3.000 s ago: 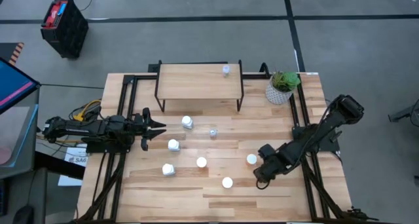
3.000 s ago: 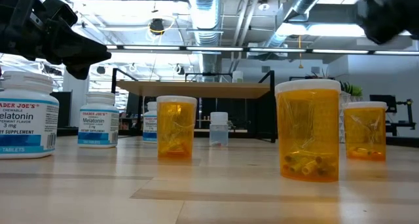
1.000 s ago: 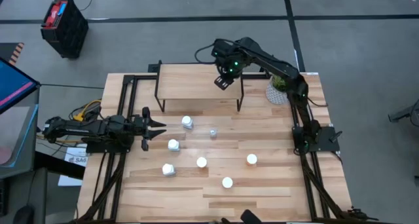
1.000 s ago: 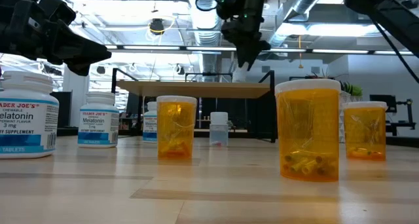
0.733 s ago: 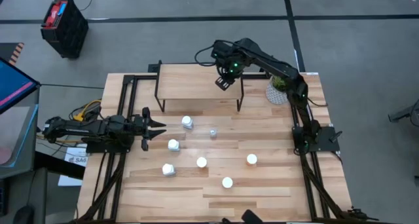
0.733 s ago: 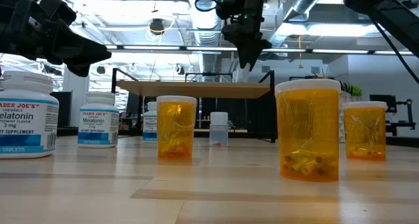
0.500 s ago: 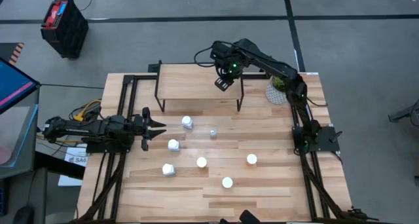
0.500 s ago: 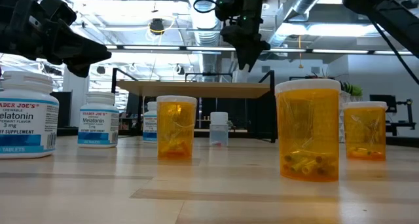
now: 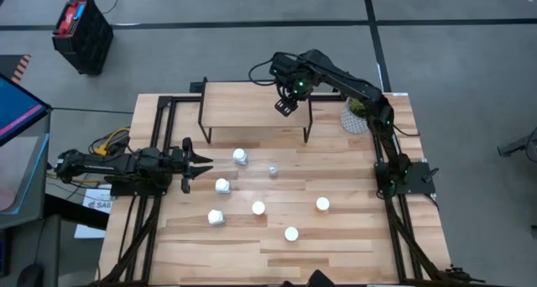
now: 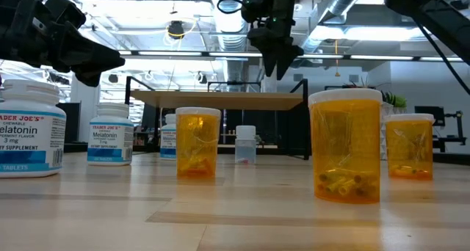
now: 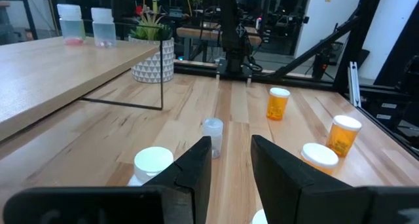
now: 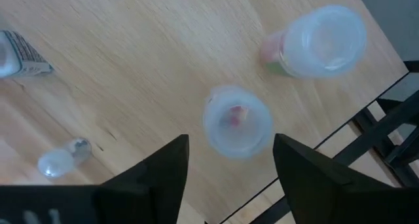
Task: Pick and place medicine bottles onto shelf by color
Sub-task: Put the transparent pill bottle aligned with the other transparent pill bottles on the shelf
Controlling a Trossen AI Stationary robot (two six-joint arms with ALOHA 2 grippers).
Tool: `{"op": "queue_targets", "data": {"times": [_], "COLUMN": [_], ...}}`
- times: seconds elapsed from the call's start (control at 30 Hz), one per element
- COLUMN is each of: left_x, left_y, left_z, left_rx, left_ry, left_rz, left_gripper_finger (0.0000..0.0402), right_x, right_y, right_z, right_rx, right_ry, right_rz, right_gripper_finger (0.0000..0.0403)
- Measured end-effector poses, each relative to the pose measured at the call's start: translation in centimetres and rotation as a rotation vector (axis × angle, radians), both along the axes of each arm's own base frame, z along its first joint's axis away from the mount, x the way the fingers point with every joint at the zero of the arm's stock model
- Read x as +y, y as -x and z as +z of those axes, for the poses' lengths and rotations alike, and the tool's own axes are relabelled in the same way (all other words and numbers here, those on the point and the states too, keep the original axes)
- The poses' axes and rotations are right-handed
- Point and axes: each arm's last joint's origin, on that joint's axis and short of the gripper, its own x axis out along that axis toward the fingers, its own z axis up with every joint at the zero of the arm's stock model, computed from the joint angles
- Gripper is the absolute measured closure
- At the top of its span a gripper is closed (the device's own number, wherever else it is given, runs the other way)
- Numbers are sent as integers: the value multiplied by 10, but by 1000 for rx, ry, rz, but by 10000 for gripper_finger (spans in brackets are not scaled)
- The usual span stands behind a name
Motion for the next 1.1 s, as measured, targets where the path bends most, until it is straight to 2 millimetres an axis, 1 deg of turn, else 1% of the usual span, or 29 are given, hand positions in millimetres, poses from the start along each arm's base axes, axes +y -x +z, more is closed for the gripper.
{"op": "queue_targets", "data": {"times": [0.1,0.23,0.37,0.47,0.7,0.8,0.87,0.93,1.0,1.1], "left_x": [0,0,0,0,0,0,0,0,0,0], "left_y": [0,0,0,0,0,0,0,0,0,0], "left_z": [0,0,0,0,0,0,0,0,0,0], "left_rx": [0,0,0,0,0,-1,-2,-3,-3,-2], "left_ry": [0,0,0,0,0,12,27,34,34,30], "left_rz": [0,0,0,0,0,1,2,2,3,2], "left_gripper_finger": [306,306,306,306,306,306,306,306,306,306], "right_x": [1,7,23,44,108,133,148,163,177,194], "right_y": [2,8,14,20,35,42,42,38,31,15], "right_z": [2,15,33,52,90,101,101,95,87,67], "right_rx": [2,-31,-82,-148,-251,-274,-262,-238,-208,-165], "right_ry": [-7,5,13,-5,25,57,68,78,85,74], "right_rz": [-16,-25,-10,34,207,275,297,326,363,416], "right_gripper_finger": [163,165,165,165,165,167,171,174,178,182]}}
